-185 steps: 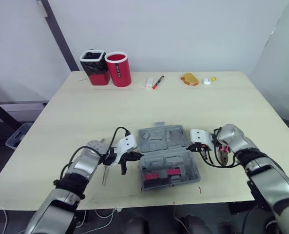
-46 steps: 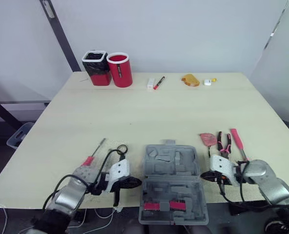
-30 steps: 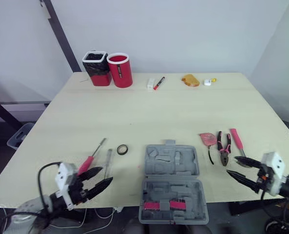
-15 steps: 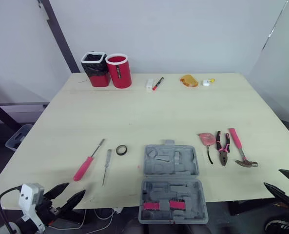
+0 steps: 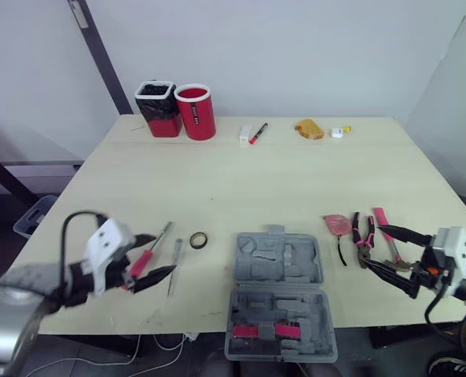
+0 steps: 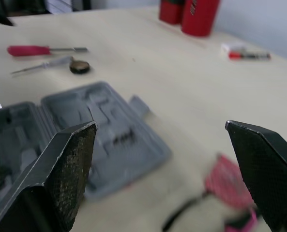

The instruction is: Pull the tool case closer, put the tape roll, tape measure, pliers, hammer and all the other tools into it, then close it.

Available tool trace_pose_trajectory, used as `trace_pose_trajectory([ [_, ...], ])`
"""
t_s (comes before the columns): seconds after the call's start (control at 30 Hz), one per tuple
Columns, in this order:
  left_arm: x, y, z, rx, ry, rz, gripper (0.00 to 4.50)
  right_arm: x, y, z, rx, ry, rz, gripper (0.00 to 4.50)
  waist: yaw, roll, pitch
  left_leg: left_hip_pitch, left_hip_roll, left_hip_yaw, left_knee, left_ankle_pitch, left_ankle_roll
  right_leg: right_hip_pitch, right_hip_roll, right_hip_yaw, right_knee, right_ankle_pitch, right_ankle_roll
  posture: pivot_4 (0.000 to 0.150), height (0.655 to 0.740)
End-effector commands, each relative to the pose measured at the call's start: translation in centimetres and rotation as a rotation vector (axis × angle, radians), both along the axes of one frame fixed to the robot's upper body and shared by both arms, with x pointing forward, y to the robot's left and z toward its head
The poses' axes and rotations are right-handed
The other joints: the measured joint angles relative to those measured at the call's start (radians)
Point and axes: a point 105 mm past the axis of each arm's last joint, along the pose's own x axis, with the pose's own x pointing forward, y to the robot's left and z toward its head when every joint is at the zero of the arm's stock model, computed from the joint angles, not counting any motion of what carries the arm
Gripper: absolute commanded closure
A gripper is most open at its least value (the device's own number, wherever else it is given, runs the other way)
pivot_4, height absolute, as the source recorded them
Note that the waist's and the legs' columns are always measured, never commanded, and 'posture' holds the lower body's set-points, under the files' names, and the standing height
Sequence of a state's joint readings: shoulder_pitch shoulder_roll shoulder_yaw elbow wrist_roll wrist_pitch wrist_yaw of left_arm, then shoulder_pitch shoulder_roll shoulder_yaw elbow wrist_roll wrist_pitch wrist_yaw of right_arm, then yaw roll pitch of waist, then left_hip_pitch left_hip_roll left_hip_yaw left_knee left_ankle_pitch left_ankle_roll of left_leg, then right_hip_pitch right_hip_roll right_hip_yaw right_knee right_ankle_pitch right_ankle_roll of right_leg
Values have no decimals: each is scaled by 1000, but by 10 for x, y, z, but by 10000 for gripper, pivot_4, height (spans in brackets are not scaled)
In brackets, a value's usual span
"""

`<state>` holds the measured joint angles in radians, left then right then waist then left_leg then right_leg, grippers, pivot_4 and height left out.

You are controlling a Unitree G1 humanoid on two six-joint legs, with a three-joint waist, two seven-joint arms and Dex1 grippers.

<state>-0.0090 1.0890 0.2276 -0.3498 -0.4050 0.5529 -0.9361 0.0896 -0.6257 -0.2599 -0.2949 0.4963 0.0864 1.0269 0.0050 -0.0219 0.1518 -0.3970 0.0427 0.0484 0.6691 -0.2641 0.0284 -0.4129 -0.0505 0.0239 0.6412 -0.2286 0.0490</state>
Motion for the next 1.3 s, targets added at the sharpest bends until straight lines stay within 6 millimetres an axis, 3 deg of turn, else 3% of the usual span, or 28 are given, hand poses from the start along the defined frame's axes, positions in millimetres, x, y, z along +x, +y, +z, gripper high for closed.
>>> trace_pose_trajectory([
  [0.03,9,-6,5,152,34,-40,0,-2,16,13,33,-56,73,112,0,-1,1,0,0,0,0,0,0,0,0,1,0,0,0,1500,7400],
  [0.17,18,-14,10,387,158,-121,0,-5,38,15,76,0,248,112,0,-5,3,-1,-1,1,0,0,0,0,2,1,0,0,0,1500,7400],
  [0.27,20,-8,7,574,281,-151,0,-5,47,21,112,8,326,112,2,-4,4,0,-1,1,1,0,0,1,3,2,1,0,0,1500,7400],
  [0.43,42,-15,3,690,338,-185,0,-10,55,23,123,30,407,112,11,-4,4,-1,-1,0,0,0,0,1,4,2,1,-1,1,1500,7400],
  [0.67,67,-22,-21,804,364,-247,0,-9,61,17,115,41,418,112,9,-5,4,-3,-2,-1,2,0,0,1,4,3,1,0,1,1500,7400],
  [0.7,67,-24,-24,806,368,-262,4885,-10,61,16,112,44,415,0,8,-5,4,-3,-2,-1,2,0,0,1,4,3,1,0,1,1500,7400],
  [0.77,67,-27,-28,807,369,-284,10536,-11,59,14,105,50,408,0,8,-5,4,-3,-2,-1,2,0,0,1,4,3,1,0,1,1500,7400],
  [0.83,65,-31,-31,806,367,-307,20486,-12,58,13,99,55,400,0,8,-5,5,-3,-2,-1,2,0,0,1,4,3,1,0,1,1500,7400],
  [0.97,63,-35,-39,807,372,-330,20486,-13,56,12,91,60,390,0,9,-5,4,-3,-2,-1,2,0,0,1,4,3,1,0,1,1500,7400],
  [1.3,83,-52,-61,851,330,-373,20486,-10,53,12,74,53,351,0,9,-6,4,-3,-2,-2,4,0,0,2,4,3,2,2,5,1500,7400],
])
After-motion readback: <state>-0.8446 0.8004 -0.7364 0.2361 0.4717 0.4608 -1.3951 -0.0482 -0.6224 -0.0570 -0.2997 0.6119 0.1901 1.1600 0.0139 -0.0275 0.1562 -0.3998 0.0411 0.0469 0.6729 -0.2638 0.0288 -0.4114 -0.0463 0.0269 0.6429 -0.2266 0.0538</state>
